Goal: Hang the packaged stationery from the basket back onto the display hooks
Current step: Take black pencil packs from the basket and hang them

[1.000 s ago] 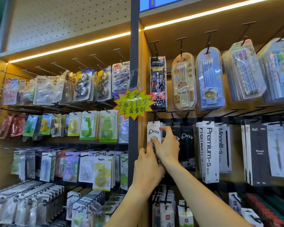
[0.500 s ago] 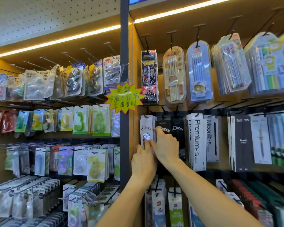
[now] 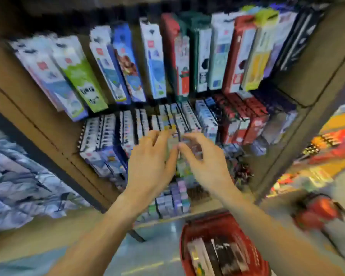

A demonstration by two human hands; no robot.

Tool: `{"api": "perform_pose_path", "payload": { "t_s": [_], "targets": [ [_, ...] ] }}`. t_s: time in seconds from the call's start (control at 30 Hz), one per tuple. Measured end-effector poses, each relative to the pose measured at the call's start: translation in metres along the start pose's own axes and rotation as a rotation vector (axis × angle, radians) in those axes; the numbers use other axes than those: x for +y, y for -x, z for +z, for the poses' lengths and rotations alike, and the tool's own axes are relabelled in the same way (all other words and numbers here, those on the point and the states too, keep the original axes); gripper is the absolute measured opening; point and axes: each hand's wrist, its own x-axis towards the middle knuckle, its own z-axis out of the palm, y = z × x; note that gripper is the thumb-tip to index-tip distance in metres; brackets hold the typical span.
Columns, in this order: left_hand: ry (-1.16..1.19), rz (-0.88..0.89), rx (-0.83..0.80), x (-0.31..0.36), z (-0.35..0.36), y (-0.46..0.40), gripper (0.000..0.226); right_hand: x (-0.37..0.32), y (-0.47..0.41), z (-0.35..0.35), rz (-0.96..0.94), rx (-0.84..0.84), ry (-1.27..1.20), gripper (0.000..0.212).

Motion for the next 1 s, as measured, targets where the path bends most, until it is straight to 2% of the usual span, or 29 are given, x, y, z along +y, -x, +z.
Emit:
{"api": "perform_pose_path", "payload": {
  "t_s": [0.13, 0.23, 0.3, 0.4, 0.5, 0.67, 0.8, 0.9, 1.0],
  "targets": [
    [0.086, -0.101, -0.413, 0.032, 0.141, 0.076, 0.043, 0.152, 0.102, -0.011, 0.425, -0.072, 0.065, 0.04],
    [0.113, -0.235, -0.679, 0.056, 0.238, 0.128, 0.037, 0.239, 0.161, -0.013, 0.699, -0.093, 0.06, 0.026],
    [0.132, -0.321, -0.816, 0.071, 0.296, 0.155, 0.042, 0.29, 0.188, -0.012, 0.826, -0.107, 0.049, 0.021],
    [0.145, -0.416, -0.995, 0.091, 0.377, 0.191, 0.046, 0.371, 0.216, -0.003, 1.001, -0.161, 0.079, 0.028],
    [0.178, -0.495, -1.092, 0.103, 0.462, 0.228, 0.046, 0.46, 0.242, 0.016, 1.14, -0.199, 0.123, 0.028],
    [0.241, -0.539, -1.224, 0.098, 0.634, 0.295, 0.048, 0.634, 0.283, 0.07, 1.231, -0.283, 0.201, 0.032],
    [0.324, -0.65, -1.323, 0.091, 0.761, 0.36, 0.046, 0.756, 0.308, 0.112, 1.3, -0.407, 0.308, 0.047],
    [0.385, -0.759, -1.355, 0.089, 0.824, 0.404, 0.041, 0.821, 0.323, 0.138, 1.313, -0.546, 0.426, 0.05],
    [0.46, -0.896, -1.31, 0.088, 0.859, 0.436, 0.037, 0.867, 0.333, 0.159, 1.238, -0.685, 0.57, 0.047]
  ]
}}
